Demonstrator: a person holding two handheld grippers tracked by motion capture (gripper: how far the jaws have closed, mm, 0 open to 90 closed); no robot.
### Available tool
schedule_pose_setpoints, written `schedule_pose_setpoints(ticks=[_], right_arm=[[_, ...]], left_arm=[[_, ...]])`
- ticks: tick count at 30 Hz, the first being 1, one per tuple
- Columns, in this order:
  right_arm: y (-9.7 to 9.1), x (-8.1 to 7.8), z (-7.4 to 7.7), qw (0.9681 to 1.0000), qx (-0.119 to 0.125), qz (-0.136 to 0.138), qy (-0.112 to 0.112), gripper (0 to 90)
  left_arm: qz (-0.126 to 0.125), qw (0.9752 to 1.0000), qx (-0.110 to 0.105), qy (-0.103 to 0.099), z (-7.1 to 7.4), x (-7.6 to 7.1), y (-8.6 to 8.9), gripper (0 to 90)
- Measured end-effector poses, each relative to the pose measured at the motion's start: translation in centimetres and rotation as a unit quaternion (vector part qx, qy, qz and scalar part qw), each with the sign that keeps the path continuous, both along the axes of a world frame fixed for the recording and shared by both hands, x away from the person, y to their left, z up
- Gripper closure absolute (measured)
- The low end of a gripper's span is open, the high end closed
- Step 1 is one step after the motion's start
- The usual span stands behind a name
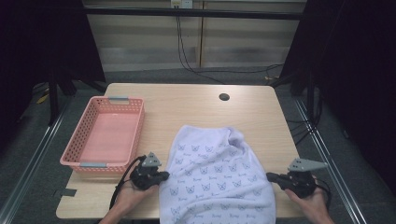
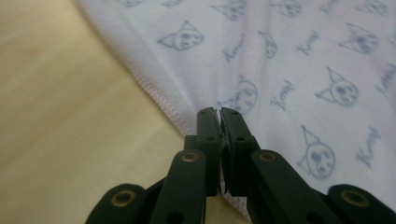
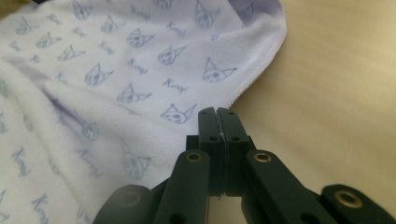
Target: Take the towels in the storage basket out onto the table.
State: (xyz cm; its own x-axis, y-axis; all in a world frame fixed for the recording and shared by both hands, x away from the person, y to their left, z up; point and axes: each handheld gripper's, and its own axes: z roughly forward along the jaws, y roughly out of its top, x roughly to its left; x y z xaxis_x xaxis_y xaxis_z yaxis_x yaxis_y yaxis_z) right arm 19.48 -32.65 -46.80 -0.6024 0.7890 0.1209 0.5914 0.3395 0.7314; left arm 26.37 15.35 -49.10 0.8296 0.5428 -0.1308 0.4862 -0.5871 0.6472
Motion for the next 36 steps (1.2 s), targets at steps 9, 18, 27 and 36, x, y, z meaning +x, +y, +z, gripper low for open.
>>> schedule_pose_setpoints(ticks=[9, 18, 27, 36], right_arm=[[-1.9, -4.0, 0.6, 0.9996, -0.004, -0.021, 0.017, 77.3], [0.2, 3.1, 0.2, 0.9989, -0.002, -0.031, -0.036, 57.8], [4.0, 11.6, -2.0, 0.9959, -0.063, -0.047, -0.045, 57.2], [3.1, 16.0, -3.4, 0.9927, -0.067, -0.099, -0.019, 53.2]], left_arm=[[0.025, 0.9990, -0.036, 0.002, 0.4, 0.4, -0.2, 65.4], [0.055, 0.9978, -0.029, -0.024, -0.3, 5.2, -2.1, 66.0], [0.036, 0.9985, -0.028, -0.030, -0.9, 6.1, -2.7, 87.6], [0.033, 0.9981, -0.048, -0.018, -1.1, 7.4, -3.7, 88.9]])
